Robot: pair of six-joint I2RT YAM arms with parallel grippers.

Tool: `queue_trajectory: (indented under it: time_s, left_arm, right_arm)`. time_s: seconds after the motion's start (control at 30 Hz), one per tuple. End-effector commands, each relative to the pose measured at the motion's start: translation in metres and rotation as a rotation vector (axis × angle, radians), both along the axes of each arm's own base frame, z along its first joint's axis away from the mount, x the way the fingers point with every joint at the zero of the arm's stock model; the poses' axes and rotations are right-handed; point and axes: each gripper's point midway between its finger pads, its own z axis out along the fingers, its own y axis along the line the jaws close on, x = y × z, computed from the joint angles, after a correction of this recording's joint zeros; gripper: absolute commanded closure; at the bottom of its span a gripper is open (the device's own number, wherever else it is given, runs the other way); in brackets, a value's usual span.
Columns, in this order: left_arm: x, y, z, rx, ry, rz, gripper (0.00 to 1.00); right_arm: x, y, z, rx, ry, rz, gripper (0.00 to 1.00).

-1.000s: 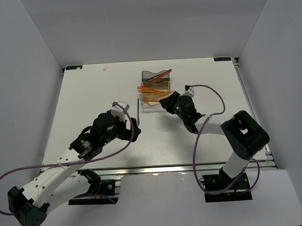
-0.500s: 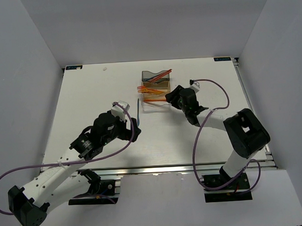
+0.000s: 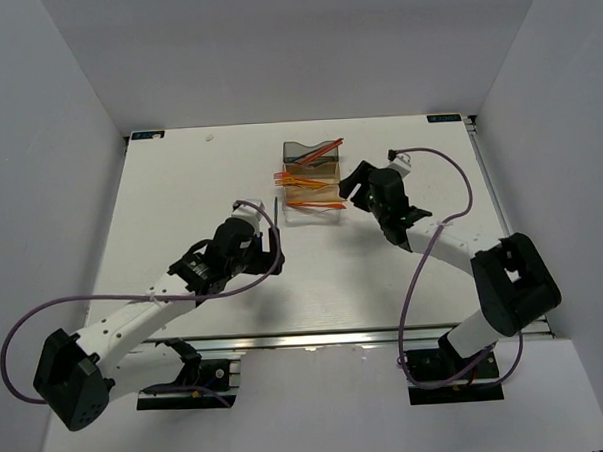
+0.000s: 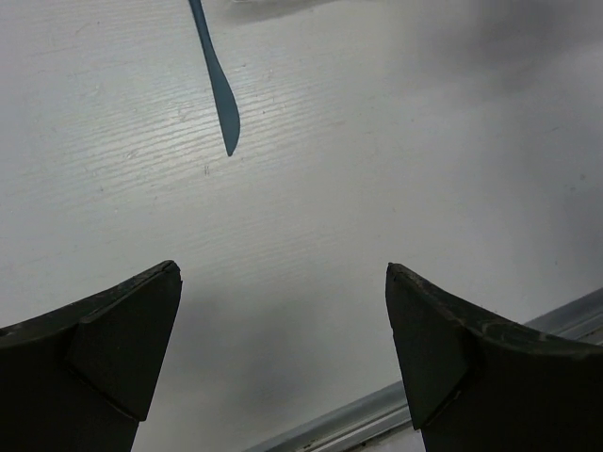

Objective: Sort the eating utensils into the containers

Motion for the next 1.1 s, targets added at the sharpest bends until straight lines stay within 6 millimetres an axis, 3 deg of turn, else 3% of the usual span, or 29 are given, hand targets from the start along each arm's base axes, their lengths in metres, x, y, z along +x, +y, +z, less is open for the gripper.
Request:
queue_trajectory:
  time_s: [0.0, 0.07, 0.1, 0.2, 0.3, 0.37, 0.4, 0.47, 0.5, 0.53, 0.57, 0.6, 0.8, 1.0, 1.07]
  left_arm:
    - [0.024, -0.014, 0.011, -0.066, -0.024, 0.091, 0.02]
    - [0.040, -0.011, 0.010, -0.018, -0.042, 0.149, 0.02]
    - [0.046, -0.011, -0.007, 0.037, -0.010, 0.162, 0.02]
    - [0.064, -0.013, -0.014, 0.089, -0.013, 0.199, 0.06]
    - [0.083, -0.015, -0.036, 0.103, 0.028, 0.217, 0.14]
    - [0.098, -0.013, -0.040, 0.103, 0.020, 0.224, 0.18]
    - [0.105, -0.017, -0.037, 0.097, 0.008, 0.213, 0.20]
    - [0.119, -0.014, -0.044, 0.123, 0.004, 0.207, 0.21]
    - [0.123, -0.017, -0.046, 0.127, 0.001, 0.189, 0.26]
    - [0.130, -0.021, -0.043, 0.122, -0.013, 0.179, 0.26]
    - [0.136, -0.020, -0.054, 0.152, -0.001, 0.170, 0.29]
    - [0.140, -0.022, -0.057, 0.167, 0.002, 0.158, 0.39]
    - [0.159, -0.021, -0.082, 0.230, 0.020, 0.157, 0.44]
    - [0.167, -0.013, -0.089, 0.257, 0.003, 0.186, 0.47]
    - [0.167, -0.012, -0.093, 0.265, 0.005, 0.186, 0.54]
  right_arm:
    - [-0.005, -0.007, 0.036, -0.023, -0.087, 0.018, 0.26]
    - [-0.017, -0.006, 0.049, -0.030, -0.119, 0.079, 0.28]
    - [-0.026, -0.008, 0.053, -0.034, -0.131, 0.098, 0.29]
    - [-0.048, -0.017, 0.052, -0.077, -0.122, 0.142, 0.39]
    - [-0.070, -0.032, 0.054, -0.118, -0.134, 0.157, 0.49]
    - [-0.079, -0.040, 0.058, -0.132, -0.146, 0.157, 0.50]
    - [-0.088, -0.045, 0.068, -0.131, -0.168, 0.158, 0.53]
    - [-0.100, -0.051, 0.068, -0.136, -0.174, 0.170, 0.60]
    - [-0.107, -0.054, 0.080, -0.120, -0.211, 0.174, 0.61]
    - [-0.112, -0.056, 0.078, -0.125, -0.205, 0.182, 0.61]
    - [-0.116, -0.058, 0.079, -0.127, -0.209, 0.188, 0.61]
    - [-0.122, -0.060, 0.089, -0.121, -0.236, 0.192, 0.60]
    - [-0.140, -0.072, 0.105, -0.154, -0.291, 0.209, 0.59]
    - [-0.149, -0.067, 0.116, -0.135, -0.337, 0.258, 0.58]
    - [-0.151, -0.066, 0.118, -0.131, -0.343, 0.268, 0.58]
